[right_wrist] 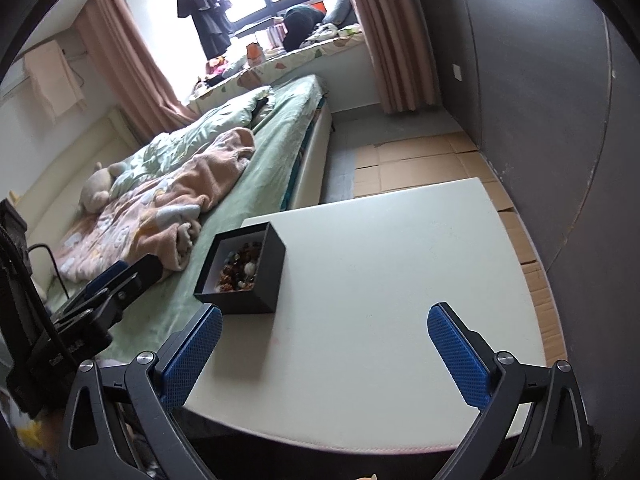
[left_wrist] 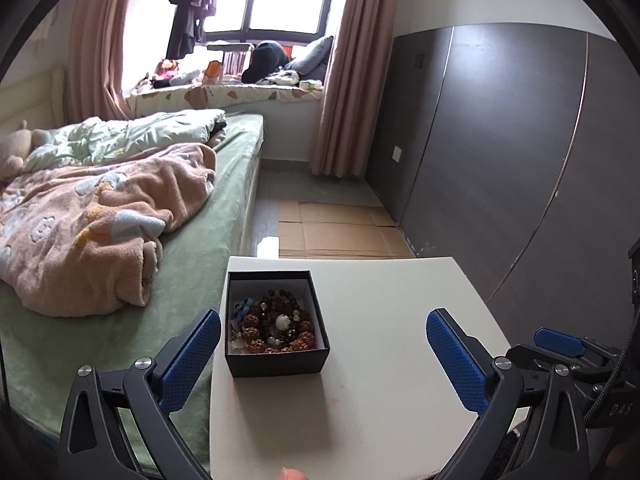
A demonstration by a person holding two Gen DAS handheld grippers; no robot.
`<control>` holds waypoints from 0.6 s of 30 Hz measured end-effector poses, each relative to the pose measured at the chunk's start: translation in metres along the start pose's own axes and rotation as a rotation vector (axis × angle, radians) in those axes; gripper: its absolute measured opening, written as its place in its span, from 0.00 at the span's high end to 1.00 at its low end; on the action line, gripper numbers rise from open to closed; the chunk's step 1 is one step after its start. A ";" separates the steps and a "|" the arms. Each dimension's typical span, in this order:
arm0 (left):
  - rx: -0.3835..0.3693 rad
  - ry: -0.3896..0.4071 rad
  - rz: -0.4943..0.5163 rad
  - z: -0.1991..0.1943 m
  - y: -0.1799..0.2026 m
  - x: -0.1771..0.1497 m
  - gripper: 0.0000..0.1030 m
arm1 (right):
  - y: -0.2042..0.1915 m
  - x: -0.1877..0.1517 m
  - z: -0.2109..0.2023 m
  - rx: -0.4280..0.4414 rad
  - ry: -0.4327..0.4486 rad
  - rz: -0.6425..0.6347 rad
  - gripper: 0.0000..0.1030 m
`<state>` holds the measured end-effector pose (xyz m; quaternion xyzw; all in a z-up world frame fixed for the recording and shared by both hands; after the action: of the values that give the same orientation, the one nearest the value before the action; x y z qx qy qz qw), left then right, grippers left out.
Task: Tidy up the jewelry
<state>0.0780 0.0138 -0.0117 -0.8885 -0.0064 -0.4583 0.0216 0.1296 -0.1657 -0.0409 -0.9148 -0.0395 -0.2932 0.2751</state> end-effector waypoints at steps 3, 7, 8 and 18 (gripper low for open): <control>0.011 -0.007 -0.011 0.001 -0.005 -0.002 0.00 | -0.004 -0.004 0.000 0.002 -0.005 -0.009 0.00; 0.026 -0.012 -0.019 -0.001 -0.010 -0.002 0.00 | -0.003 -0.008 0.001 -0.004 -0.010 -0.009 0.00; 0.029 -0.007 -0.017 -0.003 -0.010 -0.002 0.00 | -0.003 -0.008 0.001 -0.004 -0.010 -0.008 0.00; 0.038 -0.019 -0.006 -0.001 -0.009 -0.003 0.00 | -0.001 -0.006 -0.001 -0.001 -0.007 0.004 0.00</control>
<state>0.0748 0.0227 -0.0134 -0.8921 -0.0179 -0.4499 0.0373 0.1239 -0.1648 -0.0430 -0.9161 -0.0384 -0.2894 0.2750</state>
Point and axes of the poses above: each gripper's, at about its wrist camera, not at the fingertips, and z roughly the way its jaws point, y to its right, x to its top, the point moved 5 cm from there along z, roughly the way its jaws point, and after that the axes turned 14 degrees about z, right-handed, at the moved point
